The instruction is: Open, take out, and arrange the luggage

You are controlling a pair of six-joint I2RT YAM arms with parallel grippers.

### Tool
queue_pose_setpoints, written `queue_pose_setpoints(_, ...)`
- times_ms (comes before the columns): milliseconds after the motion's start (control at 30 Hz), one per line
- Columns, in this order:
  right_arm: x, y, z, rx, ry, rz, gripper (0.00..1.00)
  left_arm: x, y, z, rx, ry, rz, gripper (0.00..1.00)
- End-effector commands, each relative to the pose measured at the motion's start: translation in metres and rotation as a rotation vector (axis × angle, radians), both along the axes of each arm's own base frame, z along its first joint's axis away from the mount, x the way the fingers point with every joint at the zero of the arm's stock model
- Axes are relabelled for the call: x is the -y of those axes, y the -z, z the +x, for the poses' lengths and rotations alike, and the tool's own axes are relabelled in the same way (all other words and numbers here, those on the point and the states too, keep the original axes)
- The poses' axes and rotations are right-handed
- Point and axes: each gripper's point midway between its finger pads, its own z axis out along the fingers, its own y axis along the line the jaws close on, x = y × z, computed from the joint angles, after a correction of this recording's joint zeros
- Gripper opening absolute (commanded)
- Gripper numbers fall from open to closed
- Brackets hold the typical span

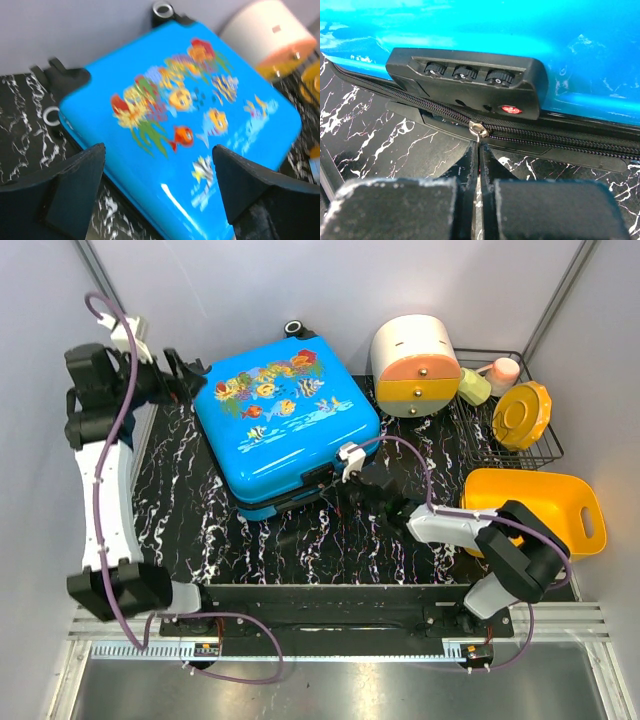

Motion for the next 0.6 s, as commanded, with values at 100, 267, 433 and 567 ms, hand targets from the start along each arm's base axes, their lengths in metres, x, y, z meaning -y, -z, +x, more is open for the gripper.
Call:
queue_pose_setpoints(100, 0.007, -0.02, -0.019, 0.036, -0.084, 0.033, 0.0, -0.058, -0.002, 0.113, -0.037, -0.326, -0.189, 0.92)
queue_pose_setpoints(267, 0.019, -0.015, -0.031, 0.02, -0.089, 0.019, 0.0, -0.083, 0.026, 0.162, -0.059, -0.445, -0.247, 0.93)
queue_pose_setpoints(433, 0.025, -0.007, -0.036, 0.002, -0.084, -0.006, 0.0, -0.103, 0.056, 0.194, -0.087, -0.529, -0.259, 0.95)
queue_pose_setpoints(567, 0.029, -0.006, -0.037, -0.003, -0.079, -0.018, 0.0, -0.102, 0.095, 0.212, -0.171, -0.534, -0.311, 0.97)
